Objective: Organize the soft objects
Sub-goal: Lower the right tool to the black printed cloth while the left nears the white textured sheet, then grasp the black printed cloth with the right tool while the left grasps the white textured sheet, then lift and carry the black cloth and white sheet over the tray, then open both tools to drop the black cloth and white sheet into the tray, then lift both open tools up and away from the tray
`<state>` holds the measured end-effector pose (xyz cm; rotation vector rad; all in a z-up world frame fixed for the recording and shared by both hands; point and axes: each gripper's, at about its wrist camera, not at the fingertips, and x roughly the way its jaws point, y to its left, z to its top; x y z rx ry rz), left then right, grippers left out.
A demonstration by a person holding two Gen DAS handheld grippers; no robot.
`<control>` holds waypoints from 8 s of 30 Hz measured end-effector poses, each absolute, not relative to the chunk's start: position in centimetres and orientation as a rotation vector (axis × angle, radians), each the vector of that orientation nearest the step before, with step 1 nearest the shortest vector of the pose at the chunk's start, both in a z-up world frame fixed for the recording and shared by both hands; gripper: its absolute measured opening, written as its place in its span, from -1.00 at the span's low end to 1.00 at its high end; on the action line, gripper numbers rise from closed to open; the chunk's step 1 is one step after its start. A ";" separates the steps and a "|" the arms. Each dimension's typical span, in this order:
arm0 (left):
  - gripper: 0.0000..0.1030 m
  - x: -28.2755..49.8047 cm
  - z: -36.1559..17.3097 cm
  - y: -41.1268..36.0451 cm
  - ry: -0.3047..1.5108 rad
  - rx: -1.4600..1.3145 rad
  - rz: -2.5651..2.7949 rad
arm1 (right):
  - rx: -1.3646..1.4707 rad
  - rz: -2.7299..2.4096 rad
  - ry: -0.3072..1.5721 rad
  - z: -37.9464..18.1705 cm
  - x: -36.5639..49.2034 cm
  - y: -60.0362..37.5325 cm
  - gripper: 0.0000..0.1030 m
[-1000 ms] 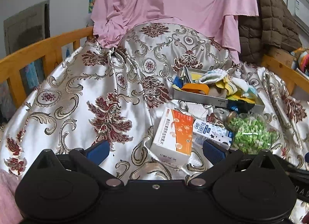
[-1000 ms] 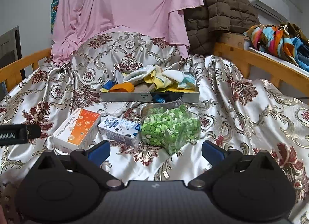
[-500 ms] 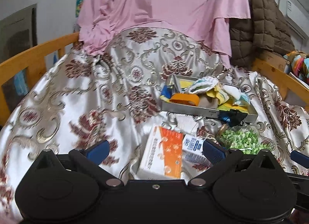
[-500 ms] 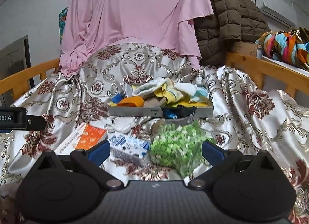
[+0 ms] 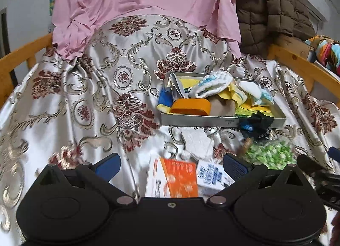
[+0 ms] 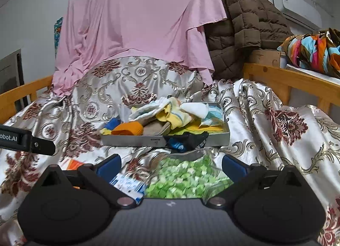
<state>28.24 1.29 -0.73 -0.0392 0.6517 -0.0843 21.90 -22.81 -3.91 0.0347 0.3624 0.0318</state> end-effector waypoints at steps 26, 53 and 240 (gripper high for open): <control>0.98 44.0 -6.8 0.2 0.870 -0.174 -0.402 | 0.060 0.031 0.669 -5.1 39.0 -26.6 0.99; 0.95 46.3 -10.2 -1.6 1.008 -0.179 -0.391 | 0.082 0.045 0.876 -7.7 45.8 -26.2 0.99; 0.95 24.5 4.8 -4.9 0.308 -0.180 -0.225 | 0.298 0.024 0.263 4.2 22.2 -28.7 0.99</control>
